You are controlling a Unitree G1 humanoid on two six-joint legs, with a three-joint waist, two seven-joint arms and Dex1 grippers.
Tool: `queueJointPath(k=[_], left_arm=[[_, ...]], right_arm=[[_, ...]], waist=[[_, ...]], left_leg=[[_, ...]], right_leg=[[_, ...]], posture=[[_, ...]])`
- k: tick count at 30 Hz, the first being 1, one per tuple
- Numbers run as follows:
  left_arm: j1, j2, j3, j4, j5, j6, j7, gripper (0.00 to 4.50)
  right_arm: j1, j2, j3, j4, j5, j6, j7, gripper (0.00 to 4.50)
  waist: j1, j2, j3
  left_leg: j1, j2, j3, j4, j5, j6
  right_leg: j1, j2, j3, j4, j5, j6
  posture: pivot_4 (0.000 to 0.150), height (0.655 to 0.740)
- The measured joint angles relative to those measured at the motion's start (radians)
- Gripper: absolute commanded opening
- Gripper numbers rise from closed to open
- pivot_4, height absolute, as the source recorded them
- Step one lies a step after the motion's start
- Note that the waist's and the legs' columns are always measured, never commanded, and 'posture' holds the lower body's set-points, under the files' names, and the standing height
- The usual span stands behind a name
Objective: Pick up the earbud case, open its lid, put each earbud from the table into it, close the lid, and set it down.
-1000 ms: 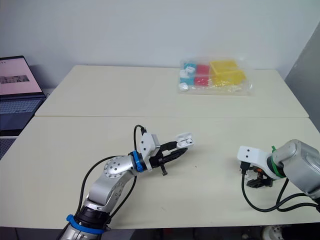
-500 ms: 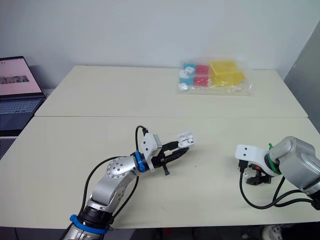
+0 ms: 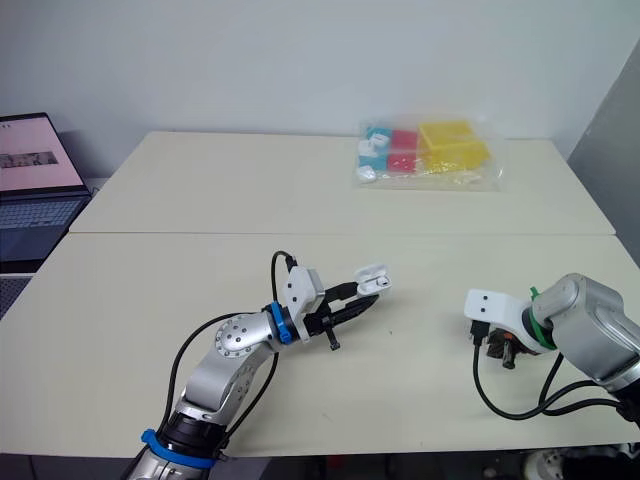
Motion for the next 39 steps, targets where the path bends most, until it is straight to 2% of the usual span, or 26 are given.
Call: queueJointPath(k=[5, 11, 14, 16, 20, 26, 32, 39], left_arm=[[0.000, 0.002, 0.000, 0.006, 0.001, -0.001, -0.001, 0.80], [-0.019, 0.001, 0.001, 0.026, -0.002, -0.001, -0.001, 0.80], [-0.031, -0.003, 0.002, 0.027, -0.010, -0.001, -0.003, 0.80], [-0.045, -0.006, 0.002, 0.034, -0.015, 0.002, -0.003, 0.80], [-0.076, -0.012, 0.002, 0.035, -0.036, 0.004, -0.012, 0.80], [-0.089, -0.014, 0.002, 0.039, -0.045, 0.004, -0.021, 0.80], [-0.135, -0.021, 0.005, 0.042, -0.059, 0.022, -0.020, 0.80], [-0.137, -0.020, 0.024, 0.042, -0.077, 0.041, -0.021, 0.80]], right_arm=[[-0.003, -0.015, -0.026, 0.006, 0.017, -0.040, 0.027, 0.45], [-0.062, 0.002, -0.300, -0.098, 0.186, -0.036, 0.042, 0.45], [-0.058, 0.083, -0.412, -0.153, 0.290, 0.013, 0.010, 0.45], [-0.063, 0.214, -0.522, -0.221, 0.394, 0.051, -0.044, 0.45], [-0.098, 0.420, -0.625, -0.357, 0.499, 0.151, -0.240, 0.45], [-0.062, 0.545, -0.638, -0.387, 0.516, 0.135, -0.422, 0.45], [0.038, 0.802, -0.600, -0.386, 0.506, -0.023, -0.613, 0.45], [0.096, 0.808, -0.492, -0.387, 0.435, -0.162, -0.700, 0.45]], waist=[[0.000, 0.000, 0.000], [0.003, 0.000, 0.000], [0.003, 0.000, 0.000], [0.002, 0.000, 0.000], [0.003, 0.000, 0.000], [0.003, 0.000, 0.000], [0.001, 0.000, 0.000], [0.000, 0.000, 0.000]], left_leg=[[0.000, 0.000, 0.000, 0.000, 0.000, 0.000], [-0.002, 0.000, -0.001, 0.000, 0.000, 0.000], [-0.003, 0.000, -0.001, 0.000, 0.000, 0.000], [-0.003, 0.000, 0.000, 0.000, 0.000, 0.000], [-0.003, 0.000, -0.002, 0.000, 0.000, 0.000], [-0.003, -0.001, -0.002, 0.000, 0.000, 0.000], [-0.003, 0.000, -0.002, 0.000, 0.000, 0.000], [-0.002, 0.000, -0.002, 0.000, 0.000, 0.000]], right_leg=[[-0.001, 0.000, 0.000, 0.000, 0.000, 0.000], [-0.002, 0.000, 0.000, 0.000, 0.000, 0.000], [-0.002, 0.000, 0.000, 0.000, 0.000, 0.000], [-0.002, 0.000, 0.000, 0.001, 0.000, 0.000], [-0.001, 0.000, 0.000, 0.001, 0.000, 0.000], [-0.001, 0.000, 0.001, 0.001, 0.000, 0.000], [-0.002, 0.001, 0.001, 0.002, 0.000, 0.000], [-0.002, 0.001, 0.000, 0.002, 0.000, 0.000]], posture=[[0.150, 0.7400], [0.150, 0.7400], [0.150, 0.7400], [0.150, 0.7400], [0.150, 0.7400], [0.150, 0.7400], [0.150, 0.7400], [0.150, 0.7400]])
